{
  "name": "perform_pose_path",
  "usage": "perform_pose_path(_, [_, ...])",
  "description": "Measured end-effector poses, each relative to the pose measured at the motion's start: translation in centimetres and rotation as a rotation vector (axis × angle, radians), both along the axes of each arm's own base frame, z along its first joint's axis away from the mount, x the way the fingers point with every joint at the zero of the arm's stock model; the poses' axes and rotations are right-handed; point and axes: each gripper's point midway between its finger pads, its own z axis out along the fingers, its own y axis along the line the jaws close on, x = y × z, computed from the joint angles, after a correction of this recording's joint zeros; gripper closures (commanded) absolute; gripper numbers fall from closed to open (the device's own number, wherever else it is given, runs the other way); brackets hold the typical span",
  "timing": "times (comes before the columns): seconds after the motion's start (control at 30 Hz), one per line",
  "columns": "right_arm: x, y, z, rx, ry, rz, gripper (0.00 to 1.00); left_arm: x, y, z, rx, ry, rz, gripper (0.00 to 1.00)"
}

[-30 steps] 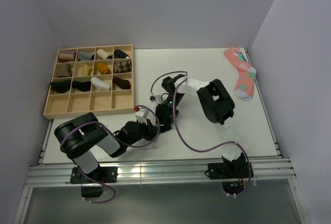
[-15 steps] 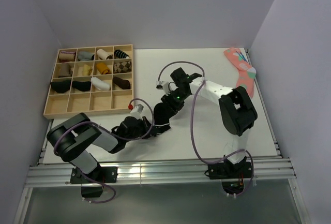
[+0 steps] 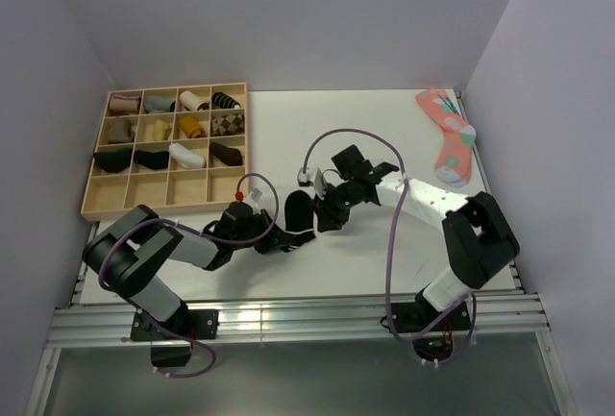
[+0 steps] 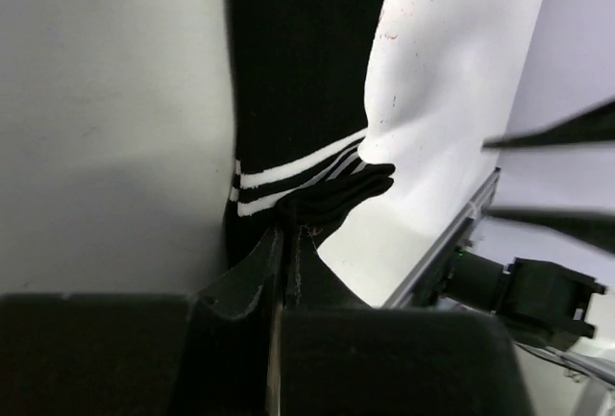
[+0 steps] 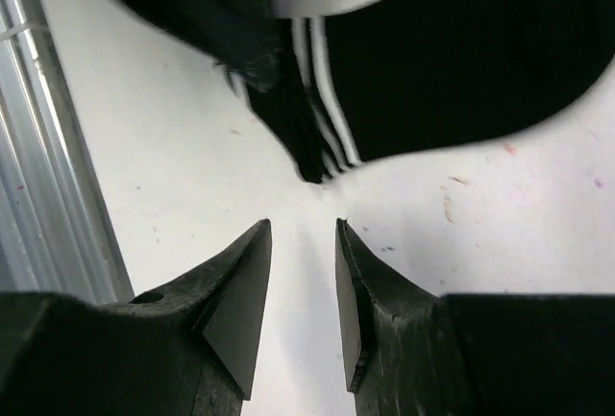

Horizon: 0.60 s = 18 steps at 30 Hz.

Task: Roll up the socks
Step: Roll the sock at the center of the board.

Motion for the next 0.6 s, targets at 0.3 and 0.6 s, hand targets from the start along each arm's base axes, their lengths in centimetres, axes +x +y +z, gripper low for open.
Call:
perform_pose_path(0.3, [-5.5,3.4,0.5,0.087,-0.199,0.240,0.63,-0.3,0.1,-0.2,-0.090,0.121,0.003,1.00])
perform_pose_path(0.6, [-6.9,7.0,-1.5,0.053,-0.361,0.358,0.64,-0.9,0.6,-0.3,-0.140,0.131,-0.048,1.00])
